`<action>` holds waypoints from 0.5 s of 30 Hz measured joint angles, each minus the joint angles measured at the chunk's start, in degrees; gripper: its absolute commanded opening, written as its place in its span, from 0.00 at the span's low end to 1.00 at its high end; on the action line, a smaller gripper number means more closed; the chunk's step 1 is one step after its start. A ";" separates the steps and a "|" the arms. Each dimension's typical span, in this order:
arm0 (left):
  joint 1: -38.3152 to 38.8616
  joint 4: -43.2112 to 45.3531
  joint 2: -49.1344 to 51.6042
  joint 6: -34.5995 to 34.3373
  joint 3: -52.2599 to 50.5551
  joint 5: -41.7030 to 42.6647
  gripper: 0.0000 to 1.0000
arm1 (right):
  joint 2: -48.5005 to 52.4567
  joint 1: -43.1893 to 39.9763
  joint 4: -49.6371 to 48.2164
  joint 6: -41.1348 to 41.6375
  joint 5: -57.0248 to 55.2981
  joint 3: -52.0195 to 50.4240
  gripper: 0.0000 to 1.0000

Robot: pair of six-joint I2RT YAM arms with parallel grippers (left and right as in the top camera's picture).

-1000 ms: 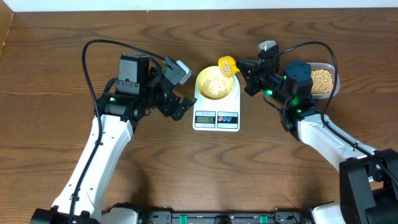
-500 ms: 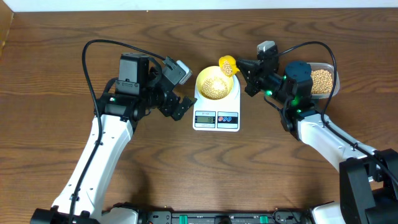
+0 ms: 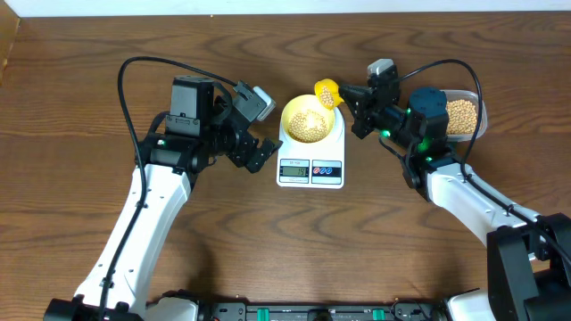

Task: Scoop item into bowl and weigh 50g on scale
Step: 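Keep tilting the scoop to pour soybeans into the bowl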

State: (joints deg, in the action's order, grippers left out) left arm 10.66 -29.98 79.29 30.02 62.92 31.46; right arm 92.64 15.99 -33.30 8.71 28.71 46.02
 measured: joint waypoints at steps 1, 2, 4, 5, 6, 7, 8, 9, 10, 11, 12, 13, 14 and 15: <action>0.00 0.00 0.00 0.00 0.00 0.00 0.98 | 0.00 0.02 0.00 -0.24 0.00 0.02 0.01; 0.00 0.00 0.00 0.00 0.00 0.00 0.97 | 0.00 0.00 0.00 -0.39 0.00 0.00 0.01; 0.00 0.00 0.00 0.00 0.00 0.00 0.98 | 0.00 0.02 0.00 -0.68 0.00 0.00 0.01; 0.00 0.00 0.00 0.00 0.00 0.00 0.98 | 0.00 0.00 0.00 -0.74 0.00 0.00 0.01; 0.00 0.00 0.00 0.00 0.00 0.00 0.98 | 0.00 0.02 -0.02 -0.90 0.00 0.00 0.01; 0.00 0.00 0.00 0.00 0.00 0.00 0.97 | 0.00 0.00 0.00 -1.09 0.00 0.02 0.01; 0.00 0.00 0.00 0.00 0.00 0.00 0.98 | 0.00 0.00 0.00 -1.40 0.02 0.02 0.01; 0.00 0.00 0.00 0.00 0.00 0.00 0.98 | 0.00 0.02 0.00 -1.60 0.02 0.00 0.01; 0.00 0.00 0.00 0.00 0.00 0.00 0.98 | 0.00 0.02 0.00 -1.81 0.00 0.00 0.01; 0.00 0.00 0.00 0.00 0.00 0.00 0.98 | 0.00 0.00 0.00 -1.99 0.00 0.00 0.01; 0.00 0.00 0.00 0.00 0.00 0.00 0.98 | 0.00 0.02 0.00 -2.25 0.00 0.00 0.01; 0.00 0.00 0.00 0.00 0.00 0.00 0.98 | 0.00 0.02 0.00 -2.38 0.00 0.02 0.01; 0.00 0.00 0.00 0.00 0.00 0.00 0.98 | 0.00 0.00 0.00 -2.69 0.00 0.00 0.01; 0.00 0.00 0.00 0.00 0.00 0.00 0.98 | 0.00 0.00 0.00 -2.93 0.00 0.00 0.01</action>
State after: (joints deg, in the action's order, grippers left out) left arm 10.66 -29.98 79.29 30.02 62.92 31.46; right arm 92.64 15.99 -33.30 5.78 28.71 46.02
